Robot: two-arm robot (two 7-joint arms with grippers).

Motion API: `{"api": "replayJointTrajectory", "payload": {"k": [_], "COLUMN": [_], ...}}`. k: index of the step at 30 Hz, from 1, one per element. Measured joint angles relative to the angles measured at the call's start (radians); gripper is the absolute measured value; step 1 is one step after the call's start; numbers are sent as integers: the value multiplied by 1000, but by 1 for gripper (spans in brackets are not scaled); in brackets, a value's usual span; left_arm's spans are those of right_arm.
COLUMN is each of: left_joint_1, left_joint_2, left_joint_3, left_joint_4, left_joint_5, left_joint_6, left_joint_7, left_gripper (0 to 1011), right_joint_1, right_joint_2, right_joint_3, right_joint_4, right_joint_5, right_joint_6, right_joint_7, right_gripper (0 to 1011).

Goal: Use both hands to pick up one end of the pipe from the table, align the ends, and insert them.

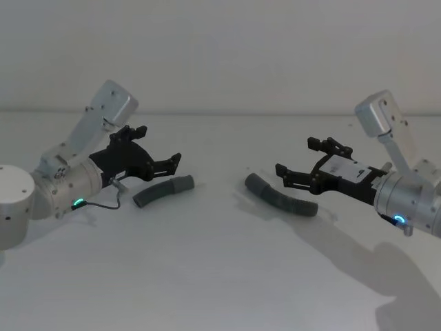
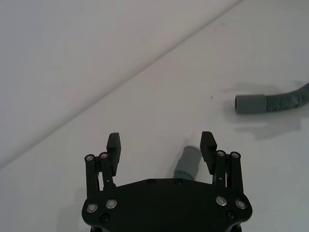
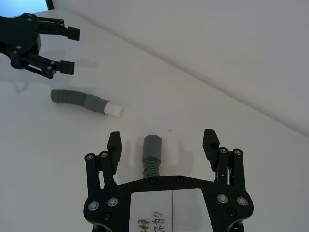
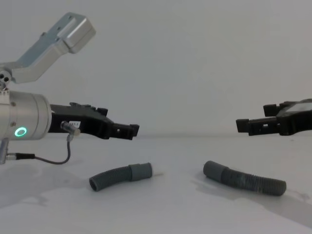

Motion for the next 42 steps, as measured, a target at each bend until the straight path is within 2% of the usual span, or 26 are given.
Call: {"api": "replayJointTrajectory", "payload": {"k": [10,22,30,42], "left_joint_1": [-39,-97,-107,-102], "left_joint_2": [3,1,0,-3], "left_joint_3": [20,80,97,95], "left_joint_4": [52,137,176,204], "left_joint_5": [0,8,9,7], "left_joint_6": [36,40,55,68], "left_joint_7": [-67,-182,-203,-203], "left_gripper": [1001,1001,1001,1001], "right_joint_1": [43,53,50,49], "right_joint_2": [-1,-4,-8,-12], "right_joint_3": [-18,-33,-43,-64], "right_joint_4": [50,74,85,98], "right_joint_5": [20,45,61,69], "right_joint_6": [26,57,73,87], "right_joint_7": [36,47,48,46], "right_gripper": [1001,1001,1001,1001]}}
